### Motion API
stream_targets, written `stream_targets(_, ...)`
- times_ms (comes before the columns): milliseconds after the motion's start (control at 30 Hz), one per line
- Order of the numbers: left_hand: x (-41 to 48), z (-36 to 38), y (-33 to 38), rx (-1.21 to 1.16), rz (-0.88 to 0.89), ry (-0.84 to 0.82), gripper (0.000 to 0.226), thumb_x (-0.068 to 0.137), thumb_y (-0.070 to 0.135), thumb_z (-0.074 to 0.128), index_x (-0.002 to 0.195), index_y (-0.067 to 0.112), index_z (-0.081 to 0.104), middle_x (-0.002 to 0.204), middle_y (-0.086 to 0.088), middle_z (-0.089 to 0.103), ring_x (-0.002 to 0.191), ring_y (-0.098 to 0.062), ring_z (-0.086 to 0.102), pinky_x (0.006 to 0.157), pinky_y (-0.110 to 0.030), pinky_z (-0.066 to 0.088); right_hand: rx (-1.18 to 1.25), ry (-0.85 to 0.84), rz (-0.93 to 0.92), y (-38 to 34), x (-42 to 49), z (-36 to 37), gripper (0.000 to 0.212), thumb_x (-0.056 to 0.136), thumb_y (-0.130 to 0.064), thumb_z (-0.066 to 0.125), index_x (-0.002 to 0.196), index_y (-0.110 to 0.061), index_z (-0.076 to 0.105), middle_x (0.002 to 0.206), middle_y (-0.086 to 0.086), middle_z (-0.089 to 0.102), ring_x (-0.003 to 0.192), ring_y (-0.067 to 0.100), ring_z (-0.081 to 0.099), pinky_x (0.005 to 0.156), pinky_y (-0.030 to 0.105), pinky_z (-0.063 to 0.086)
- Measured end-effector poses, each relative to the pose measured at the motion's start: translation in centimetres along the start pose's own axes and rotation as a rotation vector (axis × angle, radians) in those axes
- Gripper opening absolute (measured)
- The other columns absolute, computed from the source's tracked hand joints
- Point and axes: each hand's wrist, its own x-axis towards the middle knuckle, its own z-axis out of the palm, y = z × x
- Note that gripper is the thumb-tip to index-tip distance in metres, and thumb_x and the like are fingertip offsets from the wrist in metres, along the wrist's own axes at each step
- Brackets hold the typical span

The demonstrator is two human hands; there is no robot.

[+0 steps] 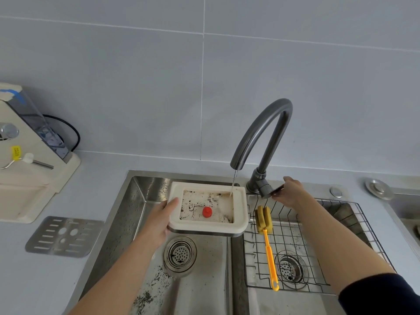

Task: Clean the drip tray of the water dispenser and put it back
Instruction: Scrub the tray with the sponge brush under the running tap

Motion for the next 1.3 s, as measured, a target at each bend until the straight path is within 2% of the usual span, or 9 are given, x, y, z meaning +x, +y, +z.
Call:
stream_targets(167,-0.3,0.0,0.1,-0.004,0.008,-0.006,0.017,0.091,0.018,0.052,0.106,0.009,0.055,0.090,-0.006,0.064,0.082,-0.021,0.060,0.073,-0.038,0.051,-0.744,-0.013,-0.184,2.3,-1.4,-0.3,0.046,0.090,0.002,0.047,0.135,0.002,0.037,0.133,0.023,0.044,0.119,0.032,0.048,0.088,0.029,0.046)
stream_targets(267,-0.5,-0.2,0.0,0.001,0.012,-0.007,0.014,0.091,0.018,0.052,0.103,0.011,0.055,0.090,-0.006,0.064,0.083,-0.021,0.060,0.068,-0.036,0.051,-0.759,-0.036,-0.100,4.5,-1.9,-0.4,0.033,0.093,-0.002,0.040,0.123,0.010,0.046,0.119,0.029,0.055,0.112,0.041,0.055,0.066,0.031,0.048)
stream_targets(400,-0.8,-0.3,0.0,0.004,0.010,-0.010,0.007,0.091,0.018,0.052,0.096,0.013,0.055,0.089,-0.006,0.063,0.081,-0.021,0.059,0.065,-0.035,0.050,-1.000,-0.159,0.010,8.7,-2.9,-0.8,0.022,0.097,-0.015,0.037,0.078,-0.008,0.043,0.070,0.007,0.049,0.074,0.023,0.059,0.069,0.030,0.054)
stream_targets(500,-1.0,-0.4,-0.1,0.017,0.013,-0.012,0.006,0.092,0.018,0.051,0.089,0.014,0.054,0.089,-0.006,0.061,0.080,-0.020,0.058,0.063,-0.035,0.049,-1.110,-0.216,0.063,11.6,-3.2,-0.9,0.011,0.095,-0.013,0.043,0.087,-0.009,0.038,0.069,0.005,0.048,0.071,0.019,0.061,0.070,0.029,0.055)
stream_targets(700,-1.2,-0.8,-0.3,0.025,0.018,-0.013,0.006,0.092,0.019,0.051,0.091,0.014,0.054,0.089,-0.006,0.061,0.079,-0.020,0.058,0.062,-0.035,0.049,-1.128,-0.144,-0.007,14.9,-4.1,-0.1,0.015,0.091,-0.007,0.049,0.080,-0.013,0.039,0.069,-0.003,0.041,0.057,0.005,0.039,0.048,0.015,0.035)
stream_targets(867,-1.3,-1.5,-0.4,0.023,0.020,-0.033,0.016,0.093,0.019,0.050,0.106,0.011,0.051,0.090,-0.005,0.062,0.081,-0.019,0.058,0.060,-0.033,0.047,-0.862,-0.076,-0.021,15.1,-4.6,-0.7,0.013,0.093,0.000,0.033,0.086,-0.008,0.041,0.068,0.003,0.047,0.054,0.013,0.051,0.043,0.019,0.040)
stream_targets(1067,-1.0,-2.3,-0.6,0.020,0.010,-0.048,0.022,0.092,0.021,0.051,0.111,0.011,0.051,0.093,-0.006,0.062,0.085,-0.022,0.059,0.063,-0.037,0.050,-0.610,0.008,-0.085,14.4,-7.6,-3.4,0.021,0.093,-0.004,0.036,0.077,-0.006,0.050,0.058,0.001,0.037,0.047,0.011,0.029,0.042,0.020,0.025)
stream_targets(1200,-0.9,-2.6,-0.6,0.021,0.005,-0.059,0.023,0.092,0.022,0.050,0.112,0.010,0.051,0.095,-0.007,0.062,0.086,-0.023,0.059,0.064,-0.038,0.050,-0.614,0.005,-0.211,13.9,-11.1,-5.5,0.019,0.092,-0.009,0.048,0.094,0.006,0.060,0.058,0.003,0.042,0.048,0.011,0.032,0.043,0.019,0.025)
stream_targets(1300,-0.8,-2.8,-0.8,0.020,0.009,-0.060,0.022,0.092,0.021,0.050,0.111,0.010,0.051,0.094,-0.006,0.062,0.085,-0.023,0.059,0.067,-0.039,0.051,-0.699,0.025,-0.386,12.9,-14.0,-6.8,0.017,0.090,-0.011,0.054,0.105,-0.007,0.062,0.056,0.000,0.048,0.047,0.011,0.037,0.040,0.015,0.030)
